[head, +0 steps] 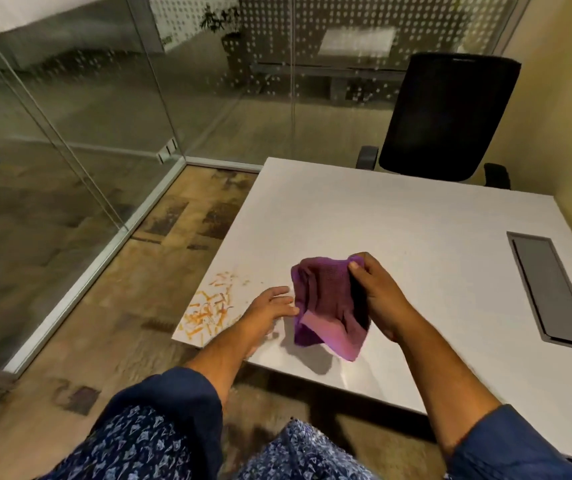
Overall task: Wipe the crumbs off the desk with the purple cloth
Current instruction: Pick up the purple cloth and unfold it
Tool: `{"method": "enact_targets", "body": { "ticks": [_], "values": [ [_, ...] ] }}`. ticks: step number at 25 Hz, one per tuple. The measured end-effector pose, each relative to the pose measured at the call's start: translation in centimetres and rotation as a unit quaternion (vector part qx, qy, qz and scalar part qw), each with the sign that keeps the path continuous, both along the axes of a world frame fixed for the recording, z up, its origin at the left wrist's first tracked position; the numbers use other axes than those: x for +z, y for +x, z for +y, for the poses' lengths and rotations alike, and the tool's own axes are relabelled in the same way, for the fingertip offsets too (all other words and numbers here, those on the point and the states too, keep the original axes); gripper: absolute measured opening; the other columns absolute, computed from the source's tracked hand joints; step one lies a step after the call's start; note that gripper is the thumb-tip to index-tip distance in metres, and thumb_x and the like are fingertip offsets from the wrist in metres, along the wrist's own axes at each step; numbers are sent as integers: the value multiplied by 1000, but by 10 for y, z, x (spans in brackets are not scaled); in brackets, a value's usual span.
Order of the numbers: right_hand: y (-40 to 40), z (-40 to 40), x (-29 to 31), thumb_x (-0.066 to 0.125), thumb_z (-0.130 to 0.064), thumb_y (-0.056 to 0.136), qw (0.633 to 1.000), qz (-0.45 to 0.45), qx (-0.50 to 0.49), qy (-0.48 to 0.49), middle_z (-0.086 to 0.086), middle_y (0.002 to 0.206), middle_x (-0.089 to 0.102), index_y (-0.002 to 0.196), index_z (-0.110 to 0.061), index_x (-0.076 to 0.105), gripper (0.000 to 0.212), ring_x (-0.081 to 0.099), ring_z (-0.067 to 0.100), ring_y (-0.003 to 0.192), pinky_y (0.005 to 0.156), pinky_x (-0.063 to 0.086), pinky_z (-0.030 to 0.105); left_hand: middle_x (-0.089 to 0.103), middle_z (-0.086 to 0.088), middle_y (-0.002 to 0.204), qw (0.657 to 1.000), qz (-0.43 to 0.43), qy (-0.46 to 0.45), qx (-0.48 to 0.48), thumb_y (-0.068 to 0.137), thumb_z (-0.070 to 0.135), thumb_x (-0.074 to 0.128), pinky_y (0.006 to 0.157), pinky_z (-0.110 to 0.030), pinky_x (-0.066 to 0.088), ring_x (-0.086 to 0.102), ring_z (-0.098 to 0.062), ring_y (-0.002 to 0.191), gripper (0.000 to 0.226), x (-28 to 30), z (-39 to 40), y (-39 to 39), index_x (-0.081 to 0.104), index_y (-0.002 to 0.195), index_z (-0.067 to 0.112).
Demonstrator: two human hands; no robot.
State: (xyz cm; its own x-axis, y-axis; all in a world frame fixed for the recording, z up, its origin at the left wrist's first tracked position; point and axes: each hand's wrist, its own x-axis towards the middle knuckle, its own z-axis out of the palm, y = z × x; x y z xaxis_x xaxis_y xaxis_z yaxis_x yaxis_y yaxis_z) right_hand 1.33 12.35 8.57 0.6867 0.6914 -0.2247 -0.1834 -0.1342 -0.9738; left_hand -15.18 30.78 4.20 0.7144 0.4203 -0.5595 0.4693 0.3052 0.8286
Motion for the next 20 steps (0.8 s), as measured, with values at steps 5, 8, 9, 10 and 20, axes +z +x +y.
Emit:
{"method": "enact_targets", "body": {
  "ticks": [5, 8, 9, 10, 20],
  "values": [
    [-41, 61, -2, 50, -38, 113, 995, 70, -44, 52, 6, 113, 77, 110, -24, 70, 25, 71, 25, 107, 93, 57, 43, 56, 2, 159, 998, -50, -41, 24, 97, 46, 70, 130, -55, 27, 46, -22, 151, 66, -4, 49, -19, 50, 157, 26],
    [-57, 77, -4, 53, -44, 111, 982, 159, -61, 78, 11, 130, 76, 129, -19, 71, 35, 73, 31, 122, 97, 62, 45, 77, -10, 134, 982, -63, -176, 7, 85, 59, 80, 113, -49, 52, 71, -30, 127, 60, -4, 66, -28, 78, 131, 21],
    [-61, 81, -5, 58, -47, 107, 971, 208, -65, 96, 15, 135, 74, 135, -18, 70, 42, 72, 33, 126, 99, 62, 47, 80, -13, 125, 976, -55, -213, -4, 75, 61, 88, 102, -45, 60, 77, -32, 115, 63, -4, 69, -30, 83, 122, 19],
    [-66, 84, -8, 65, -49, 103, 953, 268, -60, 128, 19, 138, 72, 139, -13, 69, 51, 70, 35, 129, 101, 61, 48, 81, -16, 121, 970, -49, -237, -6, 67, 60, 94, 96, -44, 63, 79, -34, 109, 69, -8, 72, -30, 84, 118, 16],
    [-65, 130, -44, 75, 0, 93, 949, 268, 154, 69, 27, 148, 63, 146, 0, 59, 56, 62, 41, 136, 117, 49, 57, 78, -20, 125, 979, -74, -147, 117, 100, 59, 63, 99, -44, 61, 76, -32, 118, 59, -16, 139, 5, 76, 129, 9]
  ]
}}
